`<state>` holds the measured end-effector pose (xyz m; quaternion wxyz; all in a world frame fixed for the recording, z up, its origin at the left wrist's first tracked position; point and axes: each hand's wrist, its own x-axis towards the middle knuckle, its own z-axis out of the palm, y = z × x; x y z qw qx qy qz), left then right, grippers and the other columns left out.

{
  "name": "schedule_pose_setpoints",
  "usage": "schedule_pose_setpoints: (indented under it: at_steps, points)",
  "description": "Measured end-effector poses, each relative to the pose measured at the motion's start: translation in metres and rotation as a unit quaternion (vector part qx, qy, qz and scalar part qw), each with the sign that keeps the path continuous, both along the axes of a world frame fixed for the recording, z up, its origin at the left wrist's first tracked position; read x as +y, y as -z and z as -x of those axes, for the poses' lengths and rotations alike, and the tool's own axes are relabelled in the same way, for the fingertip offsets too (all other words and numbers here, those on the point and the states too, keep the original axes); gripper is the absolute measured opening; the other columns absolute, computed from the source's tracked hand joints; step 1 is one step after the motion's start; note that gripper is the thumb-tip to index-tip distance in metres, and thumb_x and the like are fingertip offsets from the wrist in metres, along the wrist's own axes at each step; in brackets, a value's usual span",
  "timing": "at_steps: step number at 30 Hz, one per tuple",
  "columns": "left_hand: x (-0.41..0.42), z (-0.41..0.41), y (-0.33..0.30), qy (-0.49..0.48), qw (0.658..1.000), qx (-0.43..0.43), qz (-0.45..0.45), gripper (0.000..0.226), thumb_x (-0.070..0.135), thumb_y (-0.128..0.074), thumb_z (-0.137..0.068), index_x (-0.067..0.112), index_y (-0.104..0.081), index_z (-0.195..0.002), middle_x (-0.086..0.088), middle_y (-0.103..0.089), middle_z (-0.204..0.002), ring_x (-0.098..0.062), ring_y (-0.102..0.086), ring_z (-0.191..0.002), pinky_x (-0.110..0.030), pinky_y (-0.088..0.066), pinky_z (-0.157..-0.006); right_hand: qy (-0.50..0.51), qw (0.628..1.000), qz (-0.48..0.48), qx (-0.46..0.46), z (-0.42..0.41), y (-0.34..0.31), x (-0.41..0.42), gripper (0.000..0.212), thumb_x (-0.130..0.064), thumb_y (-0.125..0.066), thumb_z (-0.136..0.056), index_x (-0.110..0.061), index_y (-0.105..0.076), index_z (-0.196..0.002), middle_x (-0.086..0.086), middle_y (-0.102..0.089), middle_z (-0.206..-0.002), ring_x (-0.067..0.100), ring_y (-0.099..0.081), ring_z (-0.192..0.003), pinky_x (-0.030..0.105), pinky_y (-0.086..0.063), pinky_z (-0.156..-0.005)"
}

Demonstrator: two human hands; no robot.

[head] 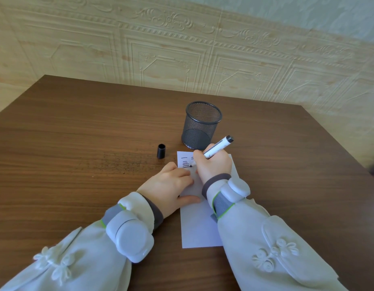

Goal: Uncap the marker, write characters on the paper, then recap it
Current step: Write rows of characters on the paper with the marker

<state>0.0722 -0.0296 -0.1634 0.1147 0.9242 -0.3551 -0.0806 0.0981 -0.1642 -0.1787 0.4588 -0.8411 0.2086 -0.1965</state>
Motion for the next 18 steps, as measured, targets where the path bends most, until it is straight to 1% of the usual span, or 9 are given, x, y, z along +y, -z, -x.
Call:
schedule_pose_setpoints:
  at_steps: [3,5,6,8,10,13,14,16,18]
  points:
    - [-0.0006,-0.0006,0.0004,0.003,1.0,-0.004,0.003,0.052,0.056,-0.041,-0.089,0.021,-0.053,-0.125,0.001,-0.042,-0.128,-0.018,-0.035,-0.115,-0.027,-0.033,-0.1,-0.018,0.999,-0.033,-0.005,0.0018,-0.002,0.002,0.018,-0.013,-0.06,-0.074,-0.003,-0.053,-0.061,0.007,-0.052,-0.05,0.037,-0.062,-0.062,0.034,-0.051,-0.058]
    - [-0.0006,0.0,0.0006,0.002,1.0,-0.008,0.019,0.048,0.052,-0.045,-0.089,0.019,-0.056,-0.122,-0.003,-0.041,-0.124,-0.019,-0.035,-0.112,-0.03,-0.034,-0.099,-0.043,0.998,-0.038,0.001,0.0027,-0.002,0.0043,0.017,-0.013,-0.062,-0.071,-0.001,-0.054,-0.061,0.012,-0.056,-0.051,0.036,-0.062,-0.06,0.034,-0.052,-0.057]
    - [-0.0001,0.0001,0.0014,0.002,1.0,-0.01,0.028,0.047,0.051,-0.046,-0.089,0.018,-0.057,-0.121,-0.004,-0.042,-0.122,-0.02,-0.036,-0.111,-0.031,-0.035,-0.098,-0.052,0.998,-0.034,0.007,0.0031,-0.0019,0.005,0.017,-0.012,-0.062,-0.071,-0.003,-0.055,-0.059,0.009,-0.057,-0.049,0.034,-0.061,-0.058,0.033,-0.051,-0.055]
    - [0.0,0.0006,0.0026,0.007,0.999,-0.012,0.033,0.046,0.051,-0.047,-0.089,0.018,-0.056,-0.12,-0.004,-0.043,-0.122,-0.02,-0.036,-0.11,-0.03,-0.035,-0.098,-0.062,0.998,-0.015,0.022,0.0038,-0.0018,0.006,0.022,-0.013,-0.064,-0.07,-0.01,-0.052,-0.053,-0.005,-0.052,-0.041,0.023,-0.054,-0.051,0.028,-0.045,-0.052]
    - [0.0003,0.0001,0.0038,0.004,0.999,-0.017,0.038,0.046,0.052,-0.046,-0.089,0.02,-0.056,-0.121,-0.003,-0.042,-0.122,-0.019,-0.036,-0.11,-0.029,-0.035,-0.097,-0.065,0.997,-0.002,0.032,0.0041,-0.0024,0.0071,0.023,-0.014,-0.065,-0.07,-0.013,-0.051,-0.052,-0.006,-0.046,-0.038,0.016,-0.046,-0.049,0.026,-0.04,-0.051]
    - [0.0007,0.0007,0.003,0.001,0.999,-0.009,0.041,0.047,0.054,-0.045,-0.089,0.02,-0.056,-0.119,-0.003,-0.042,-0.12,-0.019,-0.036,-0.109,-0.031,-0.038,-0.096,-0.052,0.998,0.003,0.028,0.0044,-0.0033,0.0069,0.025,-0.012,-0.063,-0.072,-0.013,-0.046,-0.054,-0.002,-0.041,-0.043,0.018,-0.042,-0.05,0.027,-0.036,-0.052]
    - [0.001,0.0017,0.002,-0.001,0.999,-0.007,0.046,0.05,0.057,-0.042,-0.088,0.019,-0.058,-0.117,-0.003,-0.043,-0.118,-0.019,-0.038,-0.107,-0.033,-0.04,-0.094,-0.038,0.999,0.003,0.026,0.0046,-0.0031,0.006,0.028,-0.012,-0.061,-0.073,-0.014,-0.042,-0.053,-0.002,-0.04,-0.045,0.019,-0.041,-0.05,0.028,-0.035,-0.052]
    - [0.0007,0.0025,0.0011,0.004,0.998,-0.027,0.065,0.063,0.065,-0.032,-0.081,0.016,-0.064,-0.106,-0.006,-0.048,-0.107,-0.022,-0.044,-0.098,-0.039,-0.049,-0.083,-0.012,1.0,0.01,0.026,0.0051,-0.0032,0.0037,0.032,-0.015,-0.059,-0.075,-0.015,-0.035,-0.053,-0.001,-0.039,-0.046,0.019,-0.039,-0.05,0.027,-0.033,-0.051]
    - [0.0017,0.0017,0.0017,0.002,0.997,-0.037,0.068,0.071,0.067,-0.025,-0.075,0.014,-0.066,-0.098,-0.007,-0.05,-0.099,-0.023,-0.046,-0.091,-0.04,-0.052,-0.075,0.002,0.999,0.021,0.031,0.0059,-0.0041,0.0025,0.032,-0.017,-0.057,-0.076,-0.015,-0.034,-0.054,-0.001,-0.04,-0.048,0.019,-0.04,-0.051,0.027,-0.031,-0.05]
